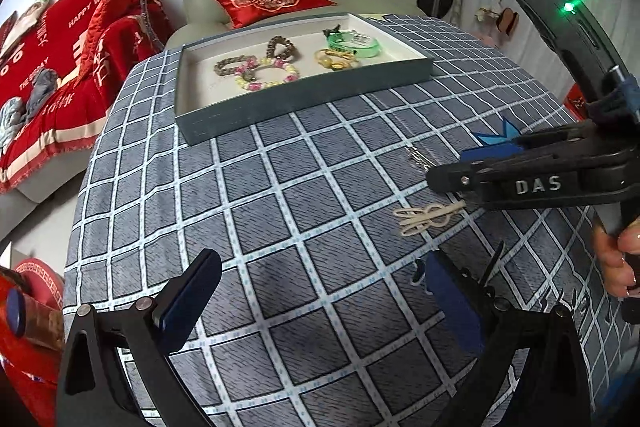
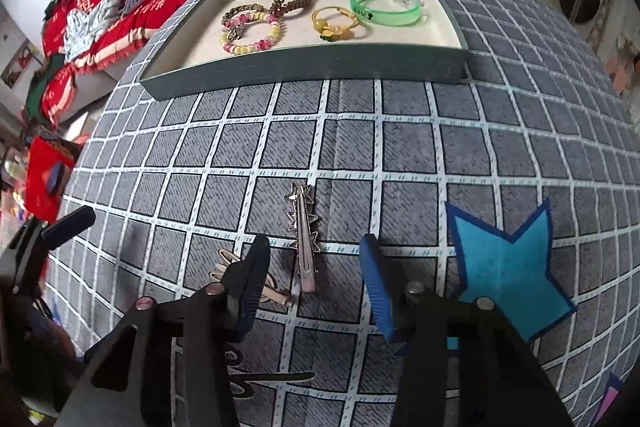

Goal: Organize jewelry
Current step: 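Move both tools back from the tray toward the hair clips, then grasp the spiky silver barrette with the right tool while the left tool grasps the tan bow clip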

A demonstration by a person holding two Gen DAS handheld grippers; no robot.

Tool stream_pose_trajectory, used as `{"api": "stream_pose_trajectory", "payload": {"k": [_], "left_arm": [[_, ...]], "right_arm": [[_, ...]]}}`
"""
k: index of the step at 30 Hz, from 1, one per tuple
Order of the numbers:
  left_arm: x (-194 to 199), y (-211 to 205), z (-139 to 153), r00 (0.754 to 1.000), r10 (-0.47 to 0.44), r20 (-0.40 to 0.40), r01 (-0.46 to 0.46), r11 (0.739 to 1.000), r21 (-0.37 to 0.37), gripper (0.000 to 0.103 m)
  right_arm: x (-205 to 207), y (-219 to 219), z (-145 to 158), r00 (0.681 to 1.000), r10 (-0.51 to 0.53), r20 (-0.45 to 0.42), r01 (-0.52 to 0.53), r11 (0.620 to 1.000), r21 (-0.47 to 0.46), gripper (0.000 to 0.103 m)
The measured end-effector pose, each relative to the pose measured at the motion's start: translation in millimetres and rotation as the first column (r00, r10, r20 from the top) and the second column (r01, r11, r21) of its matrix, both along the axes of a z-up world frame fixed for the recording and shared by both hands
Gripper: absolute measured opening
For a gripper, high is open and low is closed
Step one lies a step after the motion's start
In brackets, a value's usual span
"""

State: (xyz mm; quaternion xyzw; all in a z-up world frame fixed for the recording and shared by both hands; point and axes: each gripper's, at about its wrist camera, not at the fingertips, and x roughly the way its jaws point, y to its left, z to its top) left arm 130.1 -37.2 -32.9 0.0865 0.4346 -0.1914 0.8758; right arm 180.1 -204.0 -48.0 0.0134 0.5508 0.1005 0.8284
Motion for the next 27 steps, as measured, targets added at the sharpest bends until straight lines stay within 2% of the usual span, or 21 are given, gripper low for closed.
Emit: {"api": "stream_pose_trajectory", "payload": {"k": [4, 7, 11, 15, 16, 19, 20, 22, 27], "left_arm": [[0, -8, -2, 0.999, -0.037, -0.001, 0.037, 0.999, 0.008, 0.103], [1, -15, -5, 0.998, -0.059, -0.005, 0.059, 0.998, 0.018, 0.103], [3, -24, -10, 0.996, -0.083, -0.019, 0.084, 0.996, 0.032, 0.103], [4, -31, -10, 0.994, -0.112, -0.019, 0.112, 0.993, 0.036, 0.103], [5, -34, -10, 0.992, -0.121, -0.017, 0.122, 0.992, 0.039, 0.097], [8, -44, -9, 0.985, -0.171, -0.016, 0.172, 0.984, 0.050, 0.095], [9, -47, -9, 0.982, -0.189, -0.014, 0.189, 0.981, 0.053, 0.089], [11, -56, -9, 0.971, -0.238, -0.016, 0.238, 0.969, 0.072, 0.085], [13, -75, -12, 0.929, -0.369, -0.021, 0.370, 0.924, 0.094, 0.085]], "right_arm": [[-1, 7, -1, 0.999, 0.038, 0.008, -0.037, 0.998, -0.058, 0.042], [-2, 10, -1, 0.998, 0.053, 0.018, -0.051, 0.993, -0.104, 0.030], [-2, 5, -1, 0.999, 0.047, 0.027, -0.045, 0.994, -0.099, 0.013], [-2, -1, 1, 0.999, 0.036, 0.031, -0.034, 0.997, -0.073, 0.012], [-3, -3, 1, 0.999, 0.033, 0.031, -0.031, 0.997, -0.065, 0.012], [-3, -10, 3, 0.999, 0.015, 0.035, -0.014, 0.999, -0.043, 0.012], [-4, -12, 4, 0.999, 0.011, 0.038, -0.009, 0.999, -0.041, 0.012], [-4, -16, 5, 0.999, 0.003, 0.040, -0.002, 0.999, -0.033, 0.012], [-6, -27, 8, 0.999, -0.024, 0.043, 0.025, 1.000, -0.011, 0.012]]}}
